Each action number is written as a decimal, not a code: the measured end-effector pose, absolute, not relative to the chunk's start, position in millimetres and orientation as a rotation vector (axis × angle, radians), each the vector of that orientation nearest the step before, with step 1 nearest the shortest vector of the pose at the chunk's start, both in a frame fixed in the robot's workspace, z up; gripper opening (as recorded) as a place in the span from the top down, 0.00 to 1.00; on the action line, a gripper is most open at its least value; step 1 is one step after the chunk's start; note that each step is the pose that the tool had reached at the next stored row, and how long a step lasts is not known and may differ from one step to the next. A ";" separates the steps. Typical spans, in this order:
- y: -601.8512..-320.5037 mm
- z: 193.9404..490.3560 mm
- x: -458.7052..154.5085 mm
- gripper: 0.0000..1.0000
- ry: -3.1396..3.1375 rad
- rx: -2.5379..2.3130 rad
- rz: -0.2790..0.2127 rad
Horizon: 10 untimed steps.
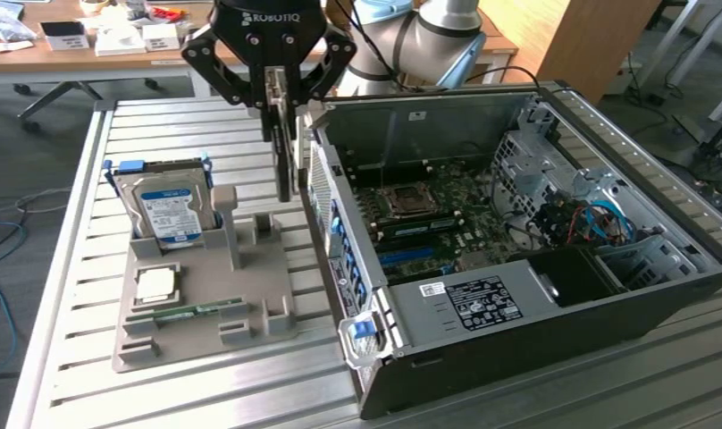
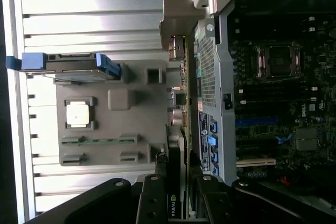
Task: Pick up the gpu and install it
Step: 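Pick up the gpu and move the gpu toward the slot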
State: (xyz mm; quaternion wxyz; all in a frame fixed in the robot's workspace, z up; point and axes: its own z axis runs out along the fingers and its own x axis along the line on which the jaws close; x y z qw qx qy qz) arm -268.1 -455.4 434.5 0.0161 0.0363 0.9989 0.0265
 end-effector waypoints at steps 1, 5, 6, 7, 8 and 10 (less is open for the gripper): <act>-455.4 434.4 -267.6 0.73 3.106 0.113 0.082; -455.4 434.4 -266.1 0.73 3.106 0.113 0.082; -455.4 434.4 -265.7 0.73 3.106 0.113 0.082; -455.4 434.5 -265.2 0.73 3.106 0.113 0.082; -455.4 434.5 -264.6 0.73 3.106 0.113 0.082; -455.4 434.5 -263.6 0.73 3.106 0.113 0.082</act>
